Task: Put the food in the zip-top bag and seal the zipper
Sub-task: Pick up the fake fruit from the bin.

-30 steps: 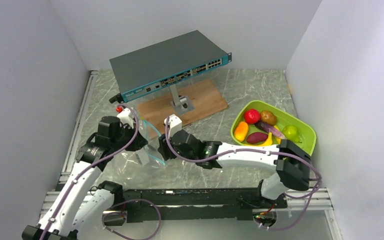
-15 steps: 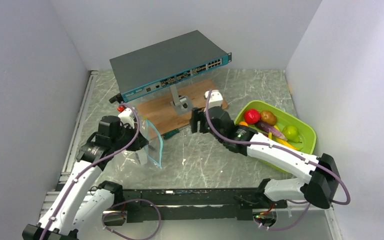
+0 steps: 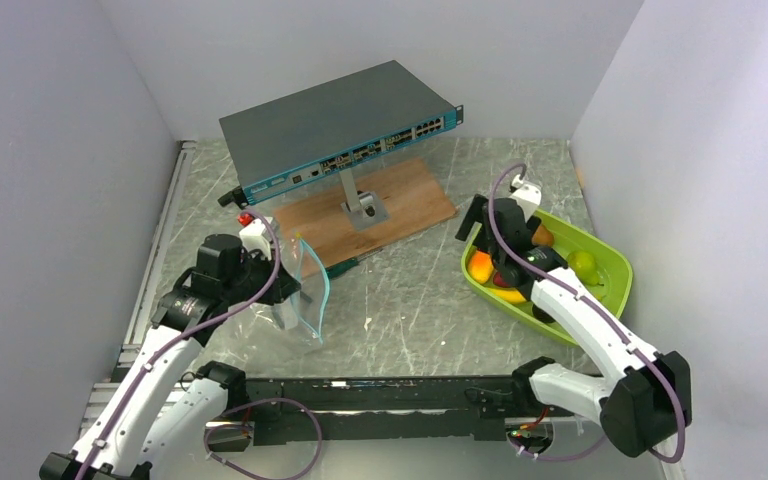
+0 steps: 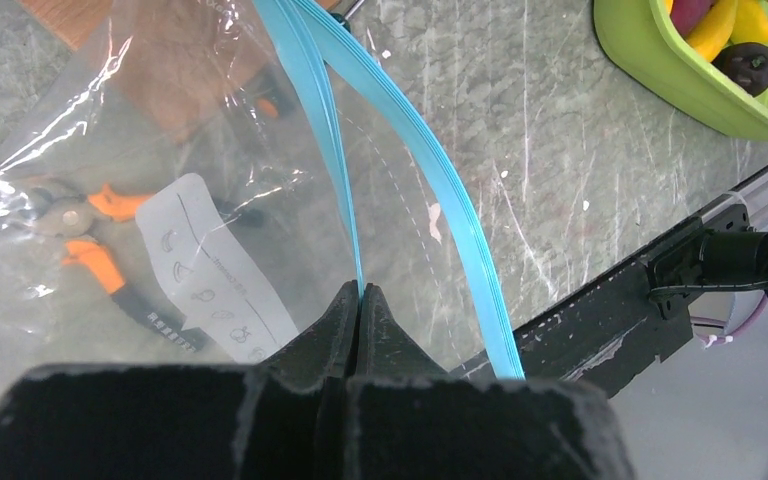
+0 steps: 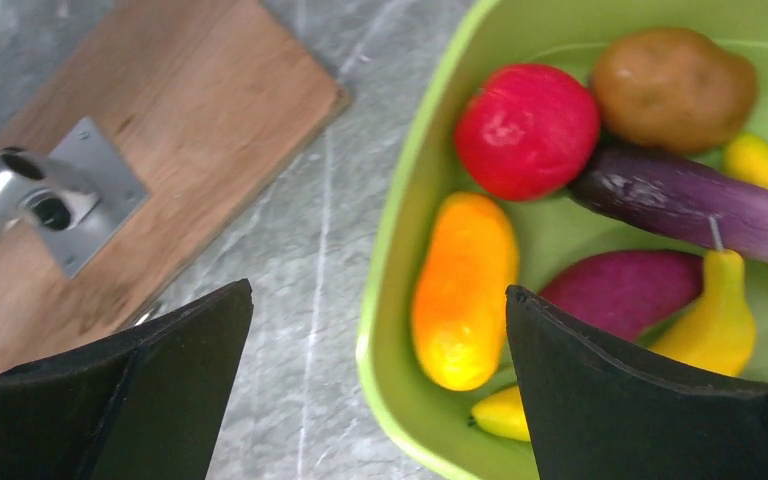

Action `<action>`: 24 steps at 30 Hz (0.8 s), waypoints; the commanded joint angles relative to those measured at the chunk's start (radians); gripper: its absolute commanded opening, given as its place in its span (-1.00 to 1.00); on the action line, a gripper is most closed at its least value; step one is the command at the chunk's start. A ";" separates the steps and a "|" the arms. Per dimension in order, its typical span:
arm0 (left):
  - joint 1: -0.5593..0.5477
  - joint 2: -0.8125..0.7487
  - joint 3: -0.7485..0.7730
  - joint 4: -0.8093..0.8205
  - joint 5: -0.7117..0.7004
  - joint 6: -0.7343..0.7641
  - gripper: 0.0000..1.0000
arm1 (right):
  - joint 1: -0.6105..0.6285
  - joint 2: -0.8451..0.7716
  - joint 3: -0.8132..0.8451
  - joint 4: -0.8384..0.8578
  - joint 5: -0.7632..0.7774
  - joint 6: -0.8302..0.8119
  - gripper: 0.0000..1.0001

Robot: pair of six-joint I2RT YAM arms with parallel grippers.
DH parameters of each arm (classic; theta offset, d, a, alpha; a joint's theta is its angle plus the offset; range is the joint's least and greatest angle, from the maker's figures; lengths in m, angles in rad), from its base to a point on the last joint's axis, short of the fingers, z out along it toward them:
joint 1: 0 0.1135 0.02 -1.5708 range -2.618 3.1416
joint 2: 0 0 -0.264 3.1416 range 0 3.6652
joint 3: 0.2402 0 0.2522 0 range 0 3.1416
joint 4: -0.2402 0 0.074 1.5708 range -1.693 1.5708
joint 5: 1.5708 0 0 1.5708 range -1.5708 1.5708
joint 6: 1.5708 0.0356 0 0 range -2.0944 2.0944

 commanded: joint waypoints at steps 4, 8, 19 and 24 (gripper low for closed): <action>-0.009 -0.015 0.002 0.031 -0.026 0.009 -1.00 | -0.104 -0.002 -0.083 -0.028 0.027 0.084 0.98; -0.013 -0.015 0.003 0.029 -0.031 0.009 -1.00 | -0.148 0.025 -0.138 0.019 -0.024 0.152 0.97; -0.013 -0.006 0.004 0.025 -0.044 0.006 -1.00 | -0.179 0.160 -0.188 0.205 -0.103 0.207 0.67; -0.013 -0.020 0.001 0.031 -0.045 0.005 -1.00 | -0.187 0.225 -0.186 0.242 -0.117 0.207 0.51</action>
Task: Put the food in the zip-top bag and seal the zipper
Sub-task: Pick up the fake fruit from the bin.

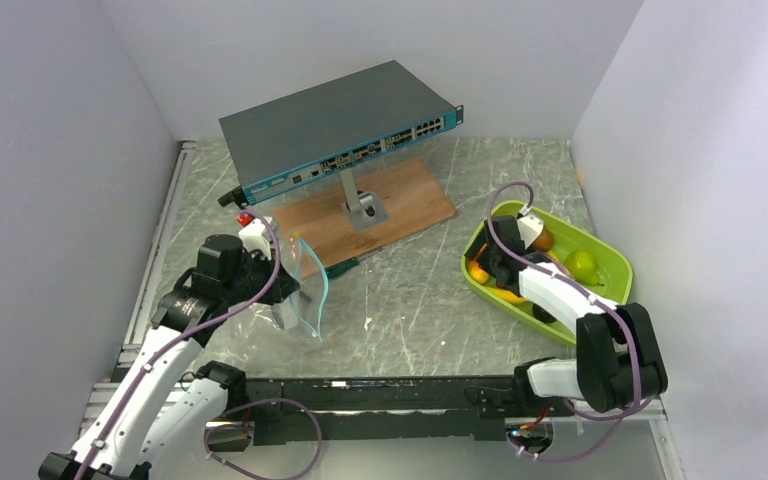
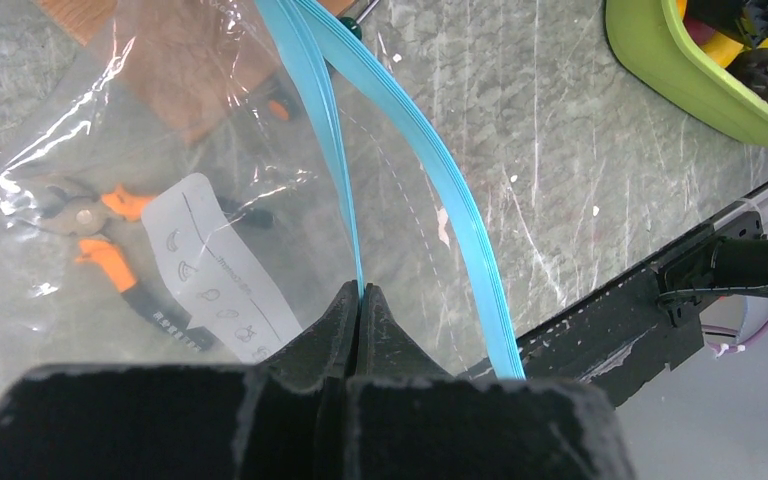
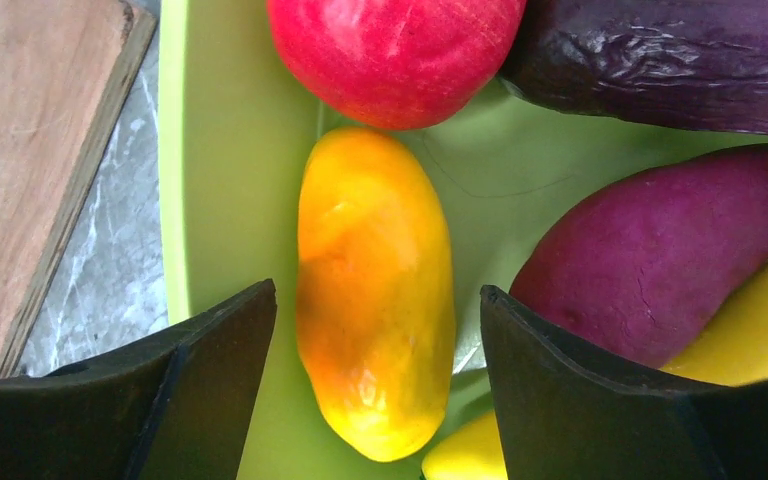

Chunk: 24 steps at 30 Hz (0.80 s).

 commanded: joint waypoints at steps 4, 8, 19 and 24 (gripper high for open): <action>-0.004 -0.014 0.004 0.028 -0.015 0.008 -1.00 | -0.010 0.052 0.020 0.079 -0.009 0.015 0.42; -0.003 -0.014 0.004 0.029 -0.014 0.008 -1.00 | -0.010 0.030 0.017 0.068 -0.002 0.010 0.30; -0.004 -0.019 0.004 0.034 -0.004 0.009 -1.00 | -0.010 -0.101 0.050 0.013 0.022 -0.029 -0.84; -0.004 -0.018 0.003 0.036 0.003 0.009 -1.00 | 0.022 -0.211 0.049 0.001 0.028 -0.057 -0.93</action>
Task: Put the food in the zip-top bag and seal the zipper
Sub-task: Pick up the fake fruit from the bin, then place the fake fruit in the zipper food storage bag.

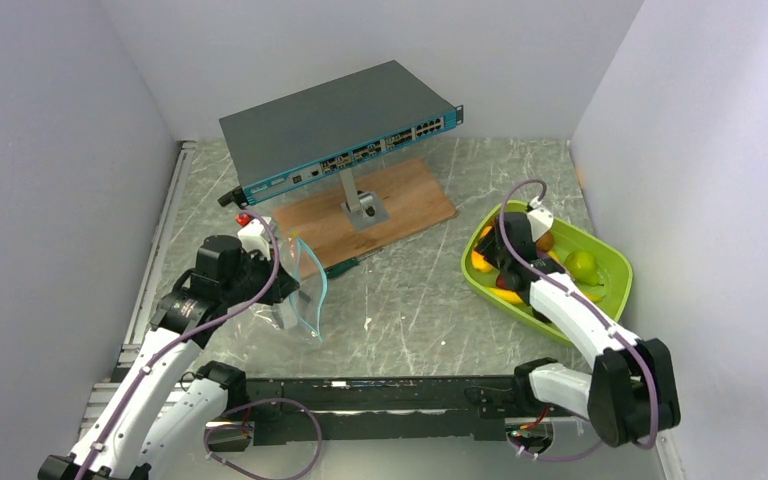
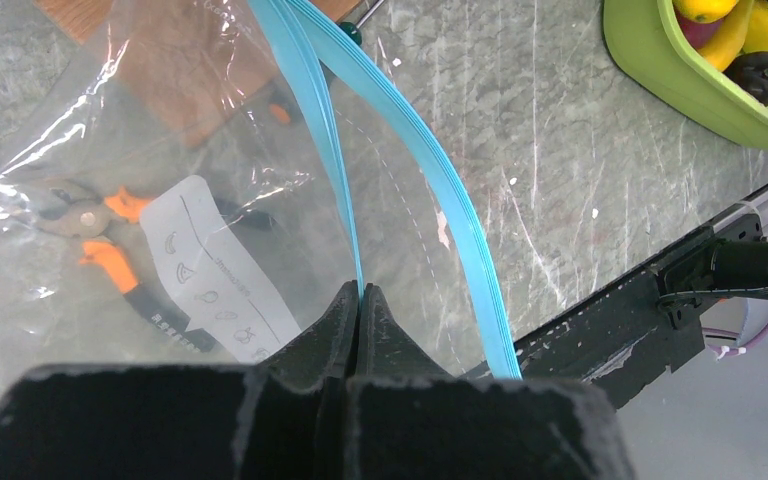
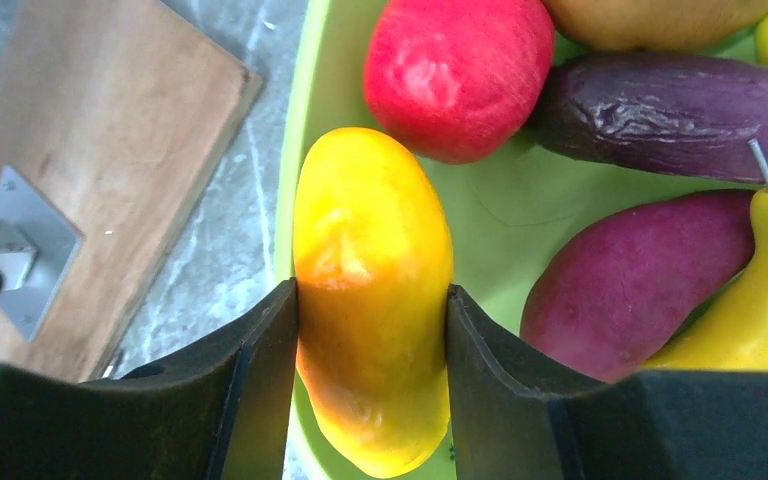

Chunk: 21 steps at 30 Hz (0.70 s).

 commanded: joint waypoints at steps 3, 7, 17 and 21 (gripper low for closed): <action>-0.004 -0.010 0.002 0.039 0.016 0.011 -1.00 | 0.064 -0.182 0.031 0.045 -0.056 -0.100 -1.00; -0.004 -0.016 0.001 0.043 0.021 0.010 -1.00 | 0.149 -0.227 -0.035 0.264 -0.416 -0.207 -1.00; -0.005 -0.010 0.001 0.043 0.022 0.009 -1.00 | 0.716 0.044 0.107 0.611 -0.437 -0.070 -1.00; -0.006 -0.015 0.001 0.041 0.015 0.007 -1.00 | 0.819 0.082 0.189 0.537 -0.209 0.049 -1.00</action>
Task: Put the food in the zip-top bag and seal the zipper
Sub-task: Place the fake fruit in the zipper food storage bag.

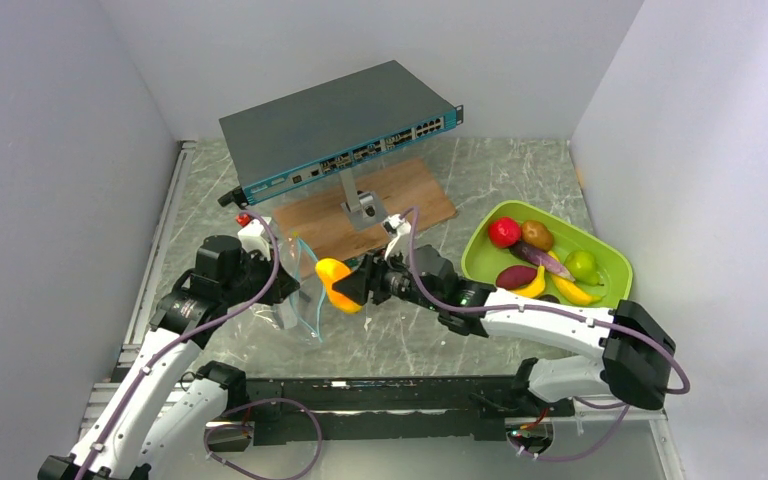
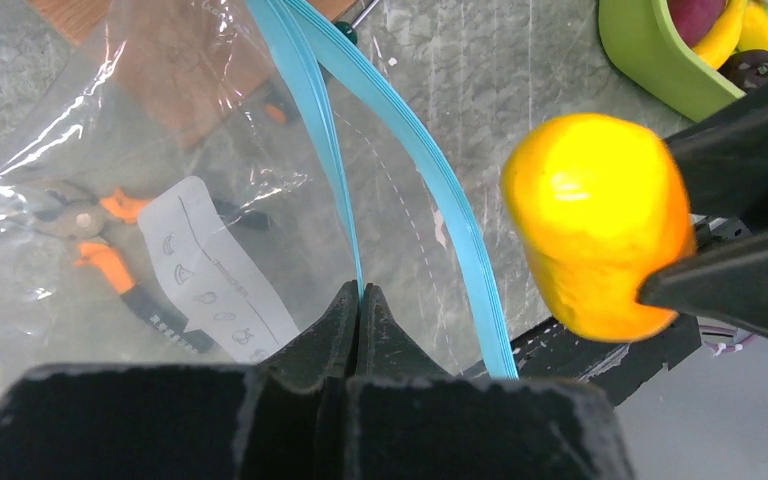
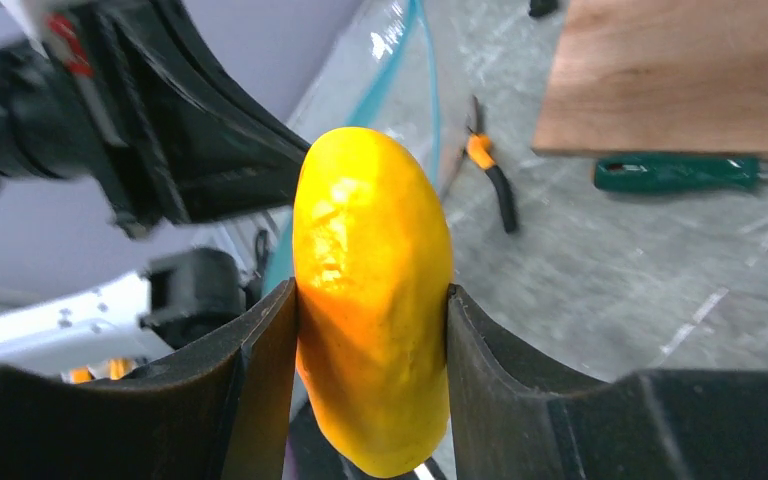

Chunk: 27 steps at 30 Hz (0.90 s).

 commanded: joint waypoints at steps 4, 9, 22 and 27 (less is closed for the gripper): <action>-0.006 -0.019 0.000 0.043 0.006 0.006 -1.00 | 0.154 0.048 0.174 0.006 0.399 0.205 -1.00; -0.006 -0.025 0.000 0.044 0.006 0.006 -1.00 | 0.188 0.159 0.331 -0.251 0.521 0.441 -1.00; -0.007 -0.080 -0.005 0.050 -0.020 0.001 -1.00 | 0.250 0.334 0.478 -0.532 0.613 0.623 -1.00; -0.006 -0.115 -0.010 0.056 -0.019 -0.003 -1.00 | 0.256 0.367 0.495 -0.493 0.558 0.543 -1.00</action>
